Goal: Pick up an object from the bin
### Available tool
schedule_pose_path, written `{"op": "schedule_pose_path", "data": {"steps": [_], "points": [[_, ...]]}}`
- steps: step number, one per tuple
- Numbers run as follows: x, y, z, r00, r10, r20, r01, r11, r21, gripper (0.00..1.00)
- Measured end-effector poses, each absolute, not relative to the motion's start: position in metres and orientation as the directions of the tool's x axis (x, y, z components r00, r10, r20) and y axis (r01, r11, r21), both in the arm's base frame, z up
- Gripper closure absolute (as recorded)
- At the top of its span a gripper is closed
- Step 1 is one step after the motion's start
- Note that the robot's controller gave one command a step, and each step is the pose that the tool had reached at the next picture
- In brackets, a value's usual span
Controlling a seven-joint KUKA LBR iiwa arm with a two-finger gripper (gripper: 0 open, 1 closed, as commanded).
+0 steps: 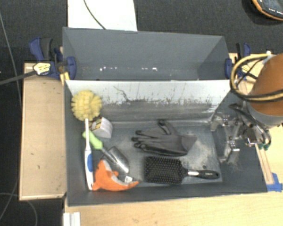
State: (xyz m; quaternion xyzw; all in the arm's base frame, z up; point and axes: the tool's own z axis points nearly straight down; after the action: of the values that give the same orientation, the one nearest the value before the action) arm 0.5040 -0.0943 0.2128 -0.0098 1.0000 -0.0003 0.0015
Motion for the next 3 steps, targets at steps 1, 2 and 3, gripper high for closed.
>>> {"op": "schedule_pose_path", "data": {"steps": [1,2,3], "points": [[0.504,-0.094,0.213,-1.0,-0.02,-0.003,-0.02,1.0,-0.001,0.0],[0.491,-0.081,0.154,-0.995,-0.096,-0.009,-0.096,0.995,-0.002,0.0],[0.479,-0.051,0.137,-0.991,-0.133,-0.003,-0.133,0.991,0.001,0.0]]}}
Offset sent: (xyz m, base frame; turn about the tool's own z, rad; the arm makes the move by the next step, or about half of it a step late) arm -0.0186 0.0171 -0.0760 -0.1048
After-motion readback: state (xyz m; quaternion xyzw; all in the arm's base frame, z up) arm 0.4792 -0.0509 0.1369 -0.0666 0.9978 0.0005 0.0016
